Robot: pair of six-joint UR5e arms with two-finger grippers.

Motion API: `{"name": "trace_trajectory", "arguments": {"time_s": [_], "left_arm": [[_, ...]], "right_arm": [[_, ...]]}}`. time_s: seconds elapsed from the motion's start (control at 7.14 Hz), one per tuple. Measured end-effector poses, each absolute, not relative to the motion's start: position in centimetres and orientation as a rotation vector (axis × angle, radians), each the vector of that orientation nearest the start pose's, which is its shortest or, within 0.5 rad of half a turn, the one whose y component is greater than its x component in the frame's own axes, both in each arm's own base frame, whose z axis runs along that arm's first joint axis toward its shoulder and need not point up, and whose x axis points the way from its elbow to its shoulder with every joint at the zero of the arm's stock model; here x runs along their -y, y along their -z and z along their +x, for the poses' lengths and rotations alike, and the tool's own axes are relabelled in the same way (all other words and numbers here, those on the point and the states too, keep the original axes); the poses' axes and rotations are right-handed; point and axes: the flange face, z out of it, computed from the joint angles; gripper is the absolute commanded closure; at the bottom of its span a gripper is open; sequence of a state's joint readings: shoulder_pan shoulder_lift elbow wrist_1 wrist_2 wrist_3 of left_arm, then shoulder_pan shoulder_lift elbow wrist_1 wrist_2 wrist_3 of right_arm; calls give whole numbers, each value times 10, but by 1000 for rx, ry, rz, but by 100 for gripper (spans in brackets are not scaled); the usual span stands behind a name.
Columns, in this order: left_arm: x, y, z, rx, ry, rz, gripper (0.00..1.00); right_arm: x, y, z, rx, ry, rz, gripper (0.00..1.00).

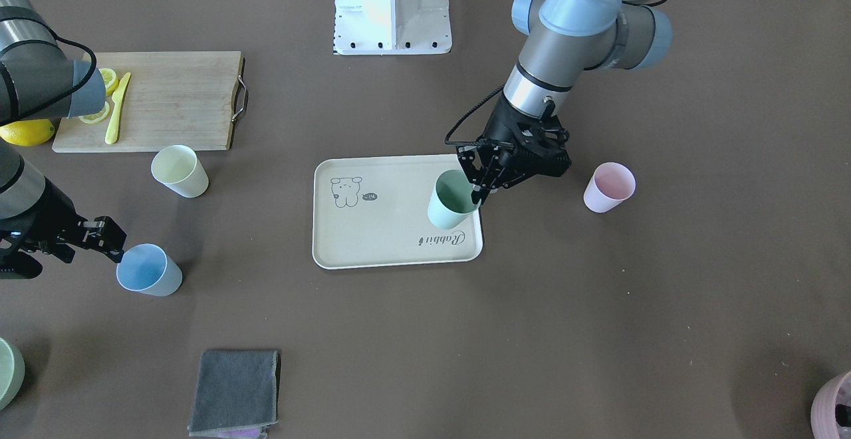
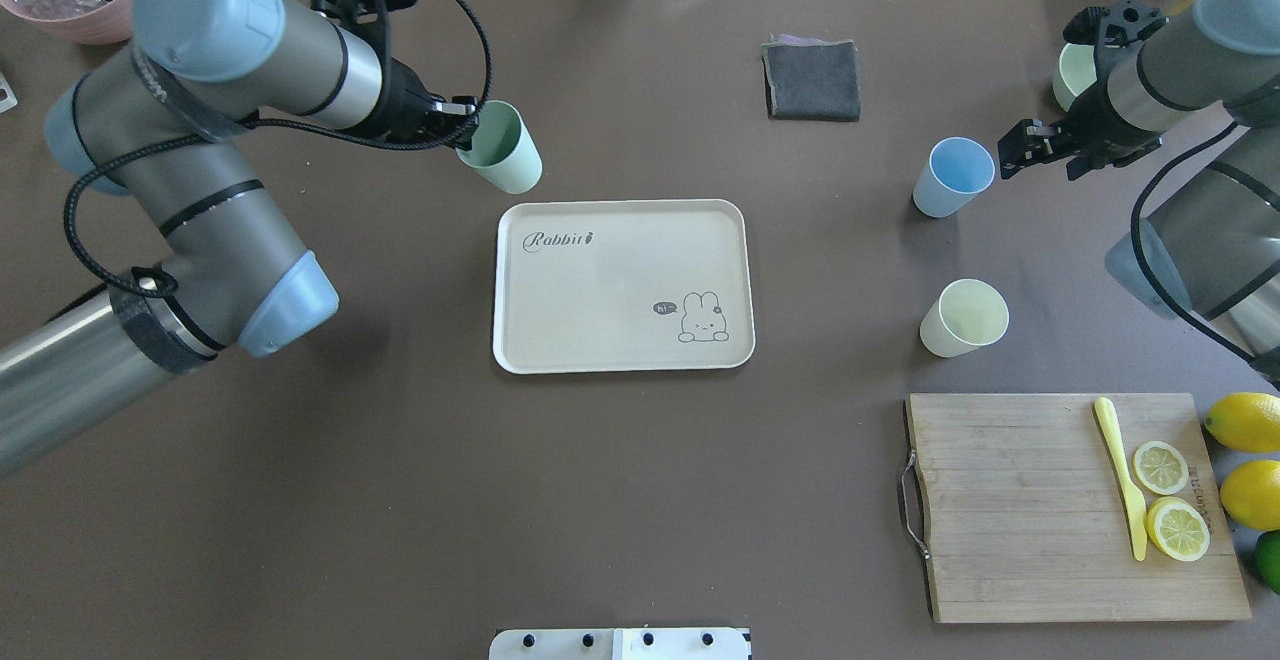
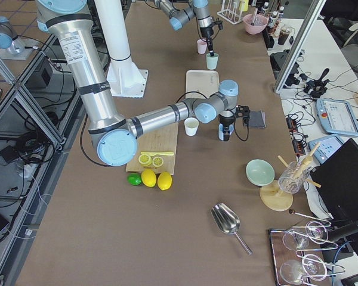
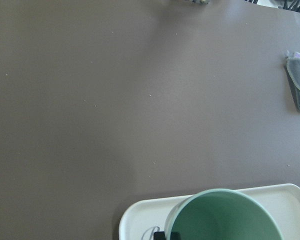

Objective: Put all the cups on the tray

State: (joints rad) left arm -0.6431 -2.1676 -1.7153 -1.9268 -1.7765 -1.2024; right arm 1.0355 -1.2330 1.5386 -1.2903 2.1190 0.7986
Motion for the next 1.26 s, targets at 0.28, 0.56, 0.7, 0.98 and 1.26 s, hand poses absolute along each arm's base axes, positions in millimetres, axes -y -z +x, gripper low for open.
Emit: {"name": "trace_trajectory", "arguments": {"time_s": [0.28, 0.56, 0.7, 0.98, 1.26], "left_arm": [[450, -212, 504, -1007, 131, 390, 100], [446, -224, 518, -976, 130, 388, 100], [447, -231, 522, -963, 130, 383, 100], [451, -240, 528, -941, 130, 377, 100], [463, -247, 525, -924, 142, 378, 100]], "right_arm": [[611, -454, -268, 774, -104, 112, 23], [615, -459, -275, 767, -111, 97, 28], [614, -463, -281, 763, -109, 87, 36], [609, -463, -292, 763, -103, 77, 65], [607, -463, -296, 766, -117, 67, 65]]}}
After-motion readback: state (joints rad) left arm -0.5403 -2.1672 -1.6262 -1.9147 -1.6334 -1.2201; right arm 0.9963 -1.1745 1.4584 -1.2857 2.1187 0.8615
